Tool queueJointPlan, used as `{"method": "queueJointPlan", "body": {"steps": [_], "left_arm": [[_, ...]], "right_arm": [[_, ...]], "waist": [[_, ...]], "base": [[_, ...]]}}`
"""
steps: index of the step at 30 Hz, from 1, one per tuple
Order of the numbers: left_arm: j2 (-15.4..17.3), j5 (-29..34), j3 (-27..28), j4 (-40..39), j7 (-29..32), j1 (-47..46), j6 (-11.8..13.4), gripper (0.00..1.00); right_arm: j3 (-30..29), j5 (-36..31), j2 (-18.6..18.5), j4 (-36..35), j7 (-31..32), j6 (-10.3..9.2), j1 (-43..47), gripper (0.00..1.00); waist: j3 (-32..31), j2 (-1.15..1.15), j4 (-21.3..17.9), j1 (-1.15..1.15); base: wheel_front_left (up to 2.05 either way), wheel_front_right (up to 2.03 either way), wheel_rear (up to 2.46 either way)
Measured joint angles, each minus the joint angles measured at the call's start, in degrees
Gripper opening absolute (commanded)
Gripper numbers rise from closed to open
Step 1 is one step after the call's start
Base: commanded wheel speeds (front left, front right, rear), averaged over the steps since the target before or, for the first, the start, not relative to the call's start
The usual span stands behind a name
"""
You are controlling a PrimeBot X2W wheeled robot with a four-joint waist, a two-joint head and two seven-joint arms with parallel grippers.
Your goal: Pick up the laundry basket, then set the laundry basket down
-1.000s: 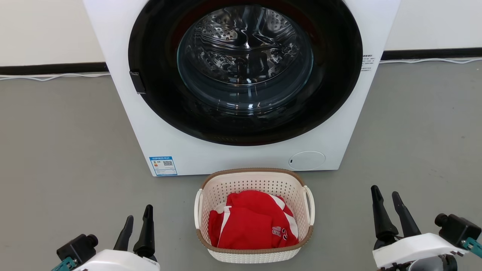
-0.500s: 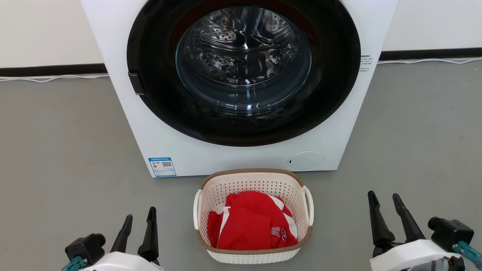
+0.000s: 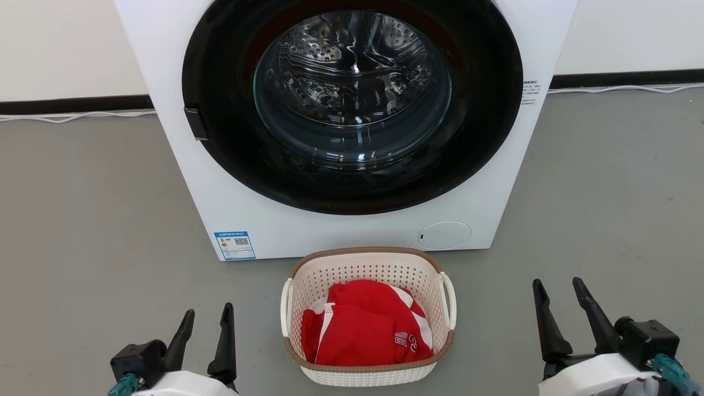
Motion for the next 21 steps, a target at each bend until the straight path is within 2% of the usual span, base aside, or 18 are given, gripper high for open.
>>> {"method": "queueJointPlan", "body": {"steps": [17, 21], "left_arm": [[0.1, 11.2, -0.2, 0.0, -2.9, 0.8, 0.1, 1.0], [0.1, 11.5, -0.1, 0.0, -3.1, 1.0, 0.1, 1.0]], "right_arm": [[-0.1, -12.4, -0.7, -0.2, -2.8, 0.01, 0.0, 1.0], [-0.2, -12.7, -0.8, -0.1, -2.9, 0.01, 0.0, 1.0]], "waist": [[-0.3, 0.0, -0.4, 0.0], [-0.3, 0.0, -0.5, 0.0]], "base": [[0.0, 0.0, 0.0], [0.0, 0.0, 0.0]]}}
